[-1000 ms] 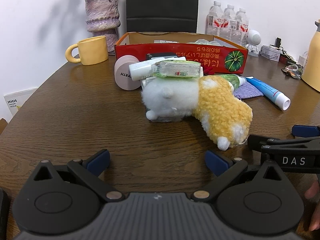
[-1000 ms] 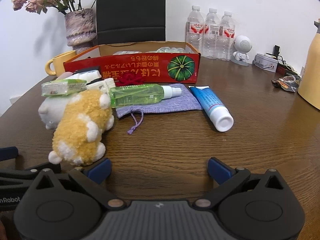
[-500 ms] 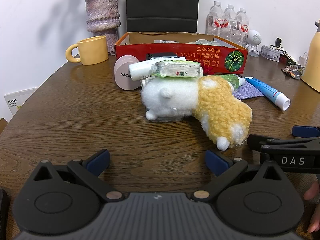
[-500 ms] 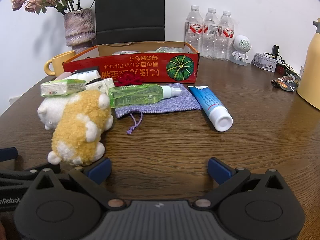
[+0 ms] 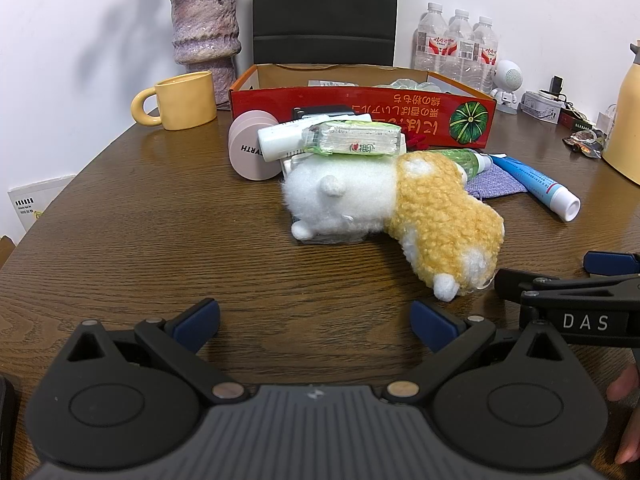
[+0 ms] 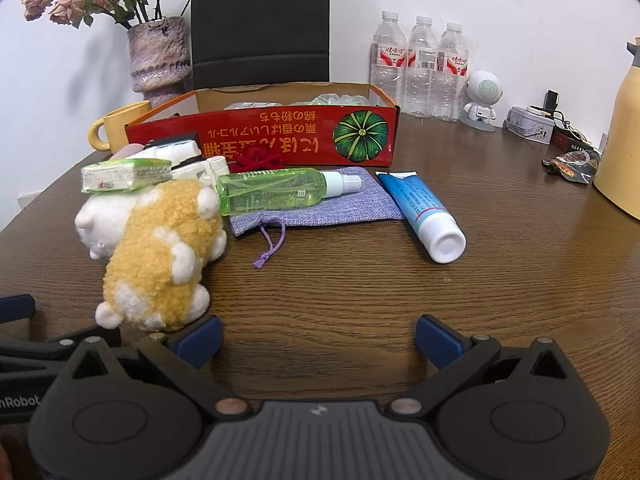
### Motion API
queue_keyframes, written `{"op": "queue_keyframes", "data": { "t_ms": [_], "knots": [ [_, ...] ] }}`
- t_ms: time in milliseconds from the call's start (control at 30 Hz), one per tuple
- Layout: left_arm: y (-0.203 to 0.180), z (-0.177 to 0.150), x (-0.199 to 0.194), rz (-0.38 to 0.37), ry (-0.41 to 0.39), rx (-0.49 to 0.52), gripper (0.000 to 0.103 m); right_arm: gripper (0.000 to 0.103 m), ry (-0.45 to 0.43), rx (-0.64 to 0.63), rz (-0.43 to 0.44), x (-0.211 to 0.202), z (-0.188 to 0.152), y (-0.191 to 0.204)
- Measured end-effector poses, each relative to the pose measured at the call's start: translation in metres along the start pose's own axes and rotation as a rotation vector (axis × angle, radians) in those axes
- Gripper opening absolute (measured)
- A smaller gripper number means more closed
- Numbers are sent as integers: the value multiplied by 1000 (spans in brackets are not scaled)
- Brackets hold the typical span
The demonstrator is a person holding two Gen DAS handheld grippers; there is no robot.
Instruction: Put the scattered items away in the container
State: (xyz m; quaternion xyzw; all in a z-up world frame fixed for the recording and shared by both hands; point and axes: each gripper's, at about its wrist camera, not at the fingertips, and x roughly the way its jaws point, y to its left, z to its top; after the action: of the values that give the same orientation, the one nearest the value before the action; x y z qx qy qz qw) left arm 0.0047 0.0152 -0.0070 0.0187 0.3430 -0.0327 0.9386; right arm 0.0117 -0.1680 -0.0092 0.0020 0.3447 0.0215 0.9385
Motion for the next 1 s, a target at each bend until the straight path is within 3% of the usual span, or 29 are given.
{"op": "queue_keyframes", "data": {
  "t_ms": [467, 500, 533, 567, 667, 767, 833, 867, 900, 933, 1000],
  "knots": [
    [1, -1, -6, -26, 4, 19, 103, 103, 18, -24, 30, -7, -1, -5],
    [2, 0, -12, -56, 10, 21, 103, 101, 50, -29, 62, -12, 3, -9],
    [4, 1, -20, -120, -10, 3, 103, 92, 82, -35, 94, -16, 7, -12],
    [8, 1, -27, -196, -42, -21, 103, 89, 87, -26, 129, -25, 12, -17],
    [7, 10, -33, -372, -76, -49, 103, 90, -39, 3, 239, -52, 44, -27],
    [-17, 27, -14, -362, -38, -28, 103, 90, -73, -30, 324, -46, 84, -16],
    [-36, 36, 1, -332, -16, -4, 103, 90, -42, -79, 374, -26, 109, 5],
    [-42, 39, 8, -316, -6, 7, 95, 90, -19, -107, 399, -13, 121, 18],
    [-44, 40, 12, -282, 5, 11, 63, 90, 12, -131, 423, 1, 131, 32],
    [-40, 39, 13, -272, 16, 0, 52, 88, 53, -147, 438, 14, 137, 47],
    [-26, 35, 12, -295, 25, -47, 50, 81, 132, -167, 442, 41, 144, 69]
  ]
}}
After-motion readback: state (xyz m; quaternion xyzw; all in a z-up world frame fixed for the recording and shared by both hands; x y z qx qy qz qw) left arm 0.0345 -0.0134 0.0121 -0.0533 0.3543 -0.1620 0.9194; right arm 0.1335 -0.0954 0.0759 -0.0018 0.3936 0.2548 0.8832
